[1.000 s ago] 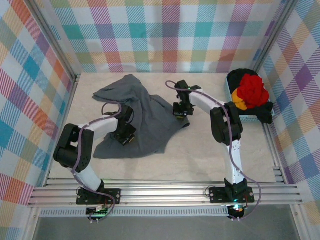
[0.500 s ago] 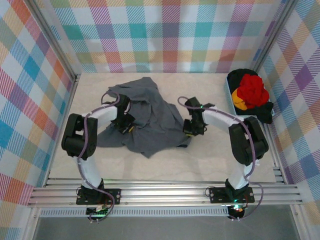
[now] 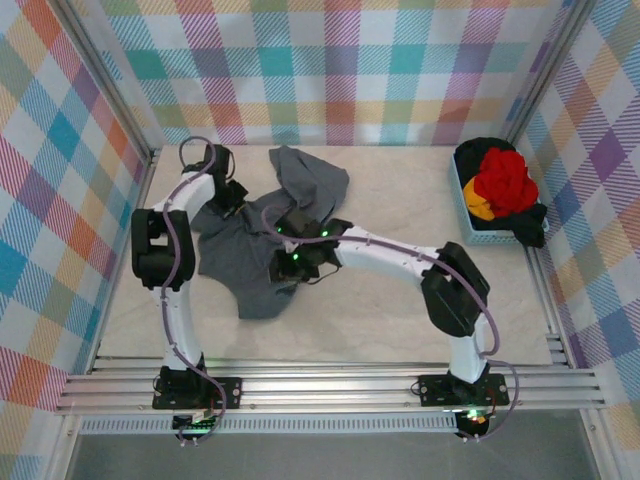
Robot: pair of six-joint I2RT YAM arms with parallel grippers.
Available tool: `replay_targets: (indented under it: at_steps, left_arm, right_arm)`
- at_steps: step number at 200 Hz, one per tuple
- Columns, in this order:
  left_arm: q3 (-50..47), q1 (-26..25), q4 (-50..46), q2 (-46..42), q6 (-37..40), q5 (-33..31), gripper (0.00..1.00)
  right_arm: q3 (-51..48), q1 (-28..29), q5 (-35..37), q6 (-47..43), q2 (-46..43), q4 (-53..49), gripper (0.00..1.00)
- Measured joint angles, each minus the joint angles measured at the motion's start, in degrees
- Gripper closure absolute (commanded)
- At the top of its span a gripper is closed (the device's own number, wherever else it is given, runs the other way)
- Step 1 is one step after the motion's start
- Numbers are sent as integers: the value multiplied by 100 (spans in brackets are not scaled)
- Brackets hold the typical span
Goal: Fold and stack the t-shirts
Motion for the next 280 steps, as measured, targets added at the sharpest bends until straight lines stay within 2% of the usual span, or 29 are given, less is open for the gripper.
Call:
replay_targets:
  at_steps: [10, 41, 59, 79, 109, 126, 141, 154, 186, 224, 237, 258, 262, 280]
  left_arm:
    - [-37, -63, -61, -352, 68, -155, 68]
    - [-682, -428, -223, -1989, 17, -365, 67]
    - [-1545, -645, -315, -2957, -201, -170, 67]
    - [-2708, -894, -431, -3606, -542, 122, 66]
    - [-4240, -1259, -684, -4118, -1167, 483, 55]
    - [-4843, -1408, -822, -4592, -1497, 697, 52]
    - [-5145, -1445, -835, -4953, -1744, 846, 52]
    - [-5287, -1475, -828, -5125, -1919, 940, 47]
    - [-5567, -1545, -575, -5075, -2275, 1139, 44]
    - [-5628, -1692, 35, -4343, -2557, 1346, 56]
    - [-5626, -1707, 188, -4107, -2629, 1362, 68]
    - [-5521, -1707, 278, -3901, -2645, 1300, 100]
    - [-5469, -1707, 271, -3869, -2638, 1279, 100]
    - [-5224, -1705, 273, -3823, -2553, 1108, 100]
  right_arm:
    - [-68, -293, 0, -55, -212, -55, 57]
    - [-610, -1703, 48, -225, -868, -122, 59]
    - [-693, -2557, 129, -372, -846, -120, 63]
    - [-520, -3069, 96, -490, -507, -103, 64]
    - [492, -3250, -39, -645, 632, -103, 64]
    - [1051, -3235, -175, -682, 1246, -72, 64]
    - [1399, -3220, -258, -682, 1644, -85, 63]
    - [1631, -3211, -345, -675, 1908, -103, 62]
    - [2157, -3211, -549, -649, 2391, -125, 62]
    - [2551, -3211, -739, -527, 2743, -66, 66]
    - [2824, -3211, -793, -457, 2929, -107, 74]
    - [3379, -3211, -813, -378, 3279, -157, 96]
    - [3442, -3211, -811, -352, 3324, -157, 100]
    - [3484, -3211, -754, -299, 3344, -208, 100]
